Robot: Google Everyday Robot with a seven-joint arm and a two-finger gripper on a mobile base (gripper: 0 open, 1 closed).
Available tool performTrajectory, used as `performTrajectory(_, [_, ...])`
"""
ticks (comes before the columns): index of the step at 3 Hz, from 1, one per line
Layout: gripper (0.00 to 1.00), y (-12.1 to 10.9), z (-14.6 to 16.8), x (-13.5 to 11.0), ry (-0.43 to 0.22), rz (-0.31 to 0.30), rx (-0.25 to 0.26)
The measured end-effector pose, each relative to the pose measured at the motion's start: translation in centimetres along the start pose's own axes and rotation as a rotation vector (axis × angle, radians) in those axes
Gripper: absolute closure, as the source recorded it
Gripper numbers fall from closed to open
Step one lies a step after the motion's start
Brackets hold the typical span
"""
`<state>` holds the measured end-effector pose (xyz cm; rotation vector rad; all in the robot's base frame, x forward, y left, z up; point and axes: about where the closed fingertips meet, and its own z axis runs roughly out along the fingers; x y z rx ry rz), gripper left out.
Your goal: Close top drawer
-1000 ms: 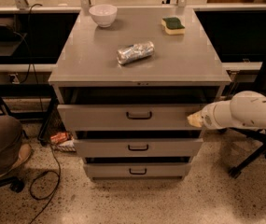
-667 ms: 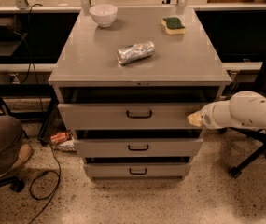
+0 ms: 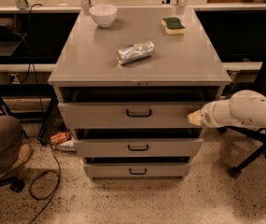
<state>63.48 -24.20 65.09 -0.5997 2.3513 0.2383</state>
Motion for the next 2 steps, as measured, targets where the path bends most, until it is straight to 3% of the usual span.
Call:
performTrajectory(1, [1.0, 0.5, -1.2, 1.9, 0.04, 0.036, -0.005])
performTrajectory(2, [1.0, 1.2, -4.0, 4.9, 0.082, 0.114, 0.014])
